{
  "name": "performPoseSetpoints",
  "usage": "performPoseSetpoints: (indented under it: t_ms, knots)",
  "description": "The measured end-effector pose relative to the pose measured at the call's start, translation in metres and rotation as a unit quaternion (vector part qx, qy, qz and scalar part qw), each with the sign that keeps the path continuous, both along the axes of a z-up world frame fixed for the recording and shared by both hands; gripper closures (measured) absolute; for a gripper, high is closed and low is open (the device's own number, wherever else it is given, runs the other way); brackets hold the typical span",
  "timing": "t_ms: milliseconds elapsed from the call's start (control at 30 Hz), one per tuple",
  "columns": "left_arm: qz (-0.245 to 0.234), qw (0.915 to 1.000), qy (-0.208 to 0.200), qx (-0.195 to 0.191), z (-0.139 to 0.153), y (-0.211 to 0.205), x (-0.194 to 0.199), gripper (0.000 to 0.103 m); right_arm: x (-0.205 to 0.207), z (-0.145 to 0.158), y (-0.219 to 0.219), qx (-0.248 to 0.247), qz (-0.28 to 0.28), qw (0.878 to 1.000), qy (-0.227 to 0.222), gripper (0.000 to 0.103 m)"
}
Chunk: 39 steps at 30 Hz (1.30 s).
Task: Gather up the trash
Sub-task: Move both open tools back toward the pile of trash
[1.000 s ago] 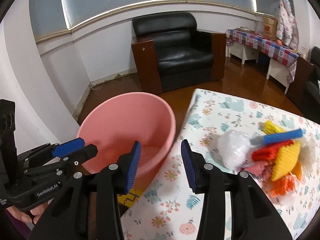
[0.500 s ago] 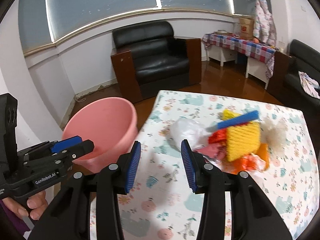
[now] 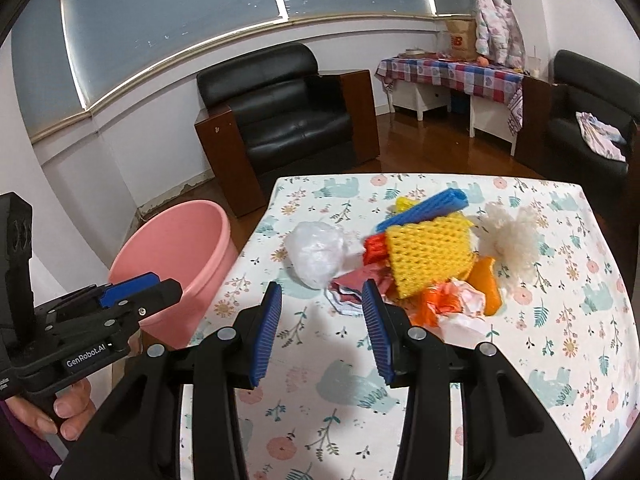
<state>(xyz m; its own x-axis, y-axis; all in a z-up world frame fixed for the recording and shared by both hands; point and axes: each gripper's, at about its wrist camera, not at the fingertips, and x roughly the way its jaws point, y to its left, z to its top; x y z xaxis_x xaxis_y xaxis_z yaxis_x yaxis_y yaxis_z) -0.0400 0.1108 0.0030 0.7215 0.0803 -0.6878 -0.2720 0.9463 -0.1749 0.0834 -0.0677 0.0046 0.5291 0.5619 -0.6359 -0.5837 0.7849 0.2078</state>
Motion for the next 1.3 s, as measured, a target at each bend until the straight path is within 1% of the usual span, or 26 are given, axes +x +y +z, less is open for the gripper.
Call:
performPoseSetpoints:
  t_ms: [400, 767, 933, 1100, 1300]
  knots:
    - [-0.016, 0.9998, 0.010, 0.003, -0.008, -0.009, 0.021, 0.062, 0.013, -0.012, -0.025, 0.001, -0.031, 0.999, 0.010, 0.060]
    - [-0.046, 0.9988, 0.016, 0.010, -0.016, -0.020, 0.049, 0.061, 0.042, -0.017, -0.076, 0.015, -0.101, 0.995, 0.018, 0.060]
    - [-0.053, 0.9983, 0.023, -0.002, -0.021, -0.023, 0.072, 0.060, 0.055, -0.017, -0.093, 0.028, -0.128, 0.991, 0.019, 0.060]
    - [-0.047, 0.9986, 0.019, -0.014, -0.026, -0.026, 0.097, 0.056, 0.071, -0.026, -0.112, 0.055, -0.153, 0.986, 0.041, 0.060]
    - [-0.031, 0.9985, 0.036, -0.025, -0.039, -0.026, 0.124, 0.055, 0.087, -0.037, -0.124, 0.057, -0.173, 0.982, 0.058, 0.060]
